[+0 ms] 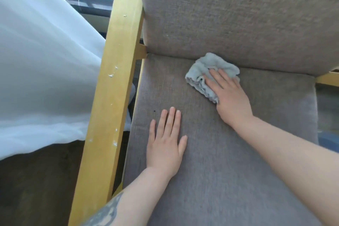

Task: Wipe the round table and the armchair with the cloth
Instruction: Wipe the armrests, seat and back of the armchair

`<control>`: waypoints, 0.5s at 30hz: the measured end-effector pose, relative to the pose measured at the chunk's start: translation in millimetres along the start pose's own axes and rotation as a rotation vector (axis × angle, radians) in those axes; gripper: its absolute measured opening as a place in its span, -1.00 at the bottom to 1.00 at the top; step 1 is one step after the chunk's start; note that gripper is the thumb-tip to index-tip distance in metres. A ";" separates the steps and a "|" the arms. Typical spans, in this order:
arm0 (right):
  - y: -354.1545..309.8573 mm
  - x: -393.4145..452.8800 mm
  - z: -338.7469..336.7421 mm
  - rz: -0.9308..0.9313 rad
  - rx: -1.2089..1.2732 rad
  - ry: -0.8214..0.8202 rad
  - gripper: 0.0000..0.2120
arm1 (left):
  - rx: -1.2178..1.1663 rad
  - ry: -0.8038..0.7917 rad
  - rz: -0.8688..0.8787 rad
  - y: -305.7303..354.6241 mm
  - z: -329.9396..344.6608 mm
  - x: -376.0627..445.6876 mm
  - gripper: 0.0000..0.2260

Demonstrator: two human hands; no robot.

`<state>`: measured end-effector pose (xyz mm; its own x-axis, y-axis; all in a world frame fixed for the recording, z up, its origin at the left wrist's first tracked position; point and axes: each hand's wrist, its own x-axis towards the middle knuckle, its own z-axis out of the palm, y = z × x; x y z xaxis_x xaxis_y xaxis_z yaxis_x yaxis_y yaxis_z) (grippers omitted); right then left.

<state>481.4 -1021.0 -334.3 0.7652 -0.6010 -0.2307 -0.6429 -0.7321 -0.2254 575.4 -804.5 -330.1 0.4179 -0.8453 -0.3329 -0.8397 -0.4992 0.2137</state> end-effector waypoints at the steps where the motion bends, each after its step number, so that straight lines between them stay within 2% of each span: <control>1: 6.9 -18.6 4.0 0.098 0.021 0.036 -0.33 | -0.003 0.016 -0.014 0.1 3.1 -0.8 -0.43; 3: 7.3 -54.8 10.7 0.368 0.077 0.107 -0.30 | -0.003 0.037 -0.053 2.0 6.3 -3.0 -0.42; 5: -20.5 -81.8 24.3 0.631 0.106 0.155 -0.27 | -0.021 0.042 -0.120 5.4 7.1 -5.9 -0.41; 6: -42.1 -92.5 31.9 0.684 0.114 0.158 -0.27 | -0.031 0.045 -0.161 7.5 8.1 -7.8 -0.41; 7: -62.6 -102.3 38.3 0.639 0.138 0.159 -0.26 | -0.039 0.052 -0.199 10.0 9.8 -10.2 -0.41; 9: -80.0 -126.8 46.5 0.227 0.126 0.065 -0.28 | -0.041 0.051 -0.254 13.9 13.5 -18.9 -0.41; 10: -62.1 -135.6 45.2 -0.006 0.068 0.007 -0.29 | -0.037 0.044 -0.257 14.5 15.5 -25.8 -0.41; 11: -31.7 -139.1 41.3 -0.164 0.020 -0.008 -0.30 | -0.033 0.037 -0.248 14.0 17.6 -33.4 -0.41; 12: -2.4 -141.1 35.2 -0.145 -0.002 0.008 -0.28 | -0.021 0.027 -0.231 13.6 18.7 -41.0 -0.41; 13: 18.1 -144.4 29.2 0.058 0.018 0.064 -0.25 | -0.015 0.018 -0.220 14.1 19.5 -48.1 -0.42; 15: 9.8 -150.8 25.0 0.608 0.148 0.185 -0.26 | -0.009 0.019 -0.237 18.5 21.8 -57.4 -0.42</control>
<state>358.9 -929.5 -325.4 0.2484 -0.9491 -0.1939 -0.9506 -0.2004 -0.2371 528.3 -761.1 -327.0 0.6098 -0.7076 -0.3570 -0.7141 -0.6859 0.1398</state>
